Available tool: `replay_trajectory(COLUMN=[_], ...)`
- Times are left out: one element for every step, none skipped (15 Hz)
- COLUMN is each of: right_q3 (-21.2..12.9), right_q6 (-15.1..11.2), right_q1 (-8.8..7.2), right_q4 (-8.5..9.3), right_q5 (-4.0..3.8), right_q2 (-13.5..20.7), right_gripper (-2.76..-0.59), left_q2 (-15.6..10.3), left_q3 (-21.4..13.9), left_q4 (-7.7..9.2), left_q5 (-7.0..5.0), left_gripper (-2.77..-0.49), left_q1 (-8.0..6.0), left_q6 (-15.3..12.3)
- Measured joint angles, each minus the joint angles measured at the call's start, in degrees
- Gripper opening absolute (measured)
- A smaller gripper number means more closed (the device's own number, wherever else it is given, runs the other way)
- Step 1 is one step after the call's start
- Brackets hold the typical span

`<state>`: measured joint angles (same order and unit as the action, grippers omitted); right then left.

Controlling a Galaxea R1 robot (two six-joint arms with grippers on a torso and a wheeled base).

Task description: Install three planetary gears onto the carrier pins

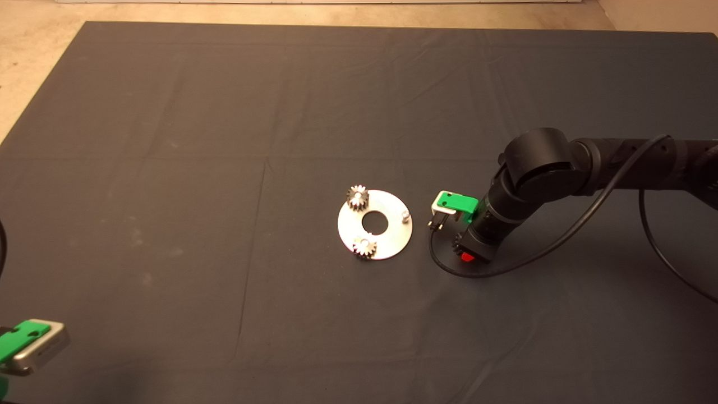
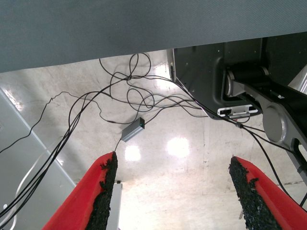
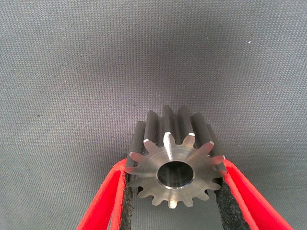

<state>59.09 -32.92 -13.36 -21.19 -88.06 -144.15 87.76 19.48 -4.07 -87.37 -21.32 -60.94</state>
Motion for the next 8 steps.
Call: replay_trajectory(right_q3=[0.0, 0.0, -0.3, -1.3, -2.5, -3.4, -3.9, -4.2], right_q6=[0.0, -0.1, -0.2, -0.8, -1.6, -2.4, -3.1, -3.5], right_q1=[0.00, -0.04, -0.25, -0.97, -2.20, -3.76, -4.99, -5.57], right_q4=[0.02, 0.02, 0.02, 0.02, 0.05, 0.05, 0.02, 0.02], right_q5=[-0.04, -0.05, -0.02, 0.03, 0.06, 0.09, 0.39, 0.41], right_q2=[0.0, -0.2, -0.3, -0.5, -1.0, -1.6, -2.3, -2.9], right_gripper=[-2.34, -2.34, -2.36, -2.36, -2.36, -2.36, -2.36, -2.36], left_q2=[0.0, 0.0, 0.0, 0.0, 0.0, -0.1, -0.2, -0.3], left_q3=[0.0, 0.0, 0.0, 0.0, 0.0, 0.0, 0.0, 0.0], left_q4=[0.00, 0.00, 0.02, 0.02, 0.02, 0.02, 0.02, 0.05], left_q5=[0.00, 0.00, -0.01, -0.02, 0.00, 0.00, -0.02, 0.00], left_gripper=[-1.65, -1.65, -1.65, -1.65, -1.65, -1.65, -1.65, -1.65], left_q1=[0.00, 0.00, 0.00, 0.00, 0.00, 0.00, 0.00, 0.00], left_q6=[0.0, 0.0, 0.1, 0.2, 0.2, 0.2, 0.2, 0.2])
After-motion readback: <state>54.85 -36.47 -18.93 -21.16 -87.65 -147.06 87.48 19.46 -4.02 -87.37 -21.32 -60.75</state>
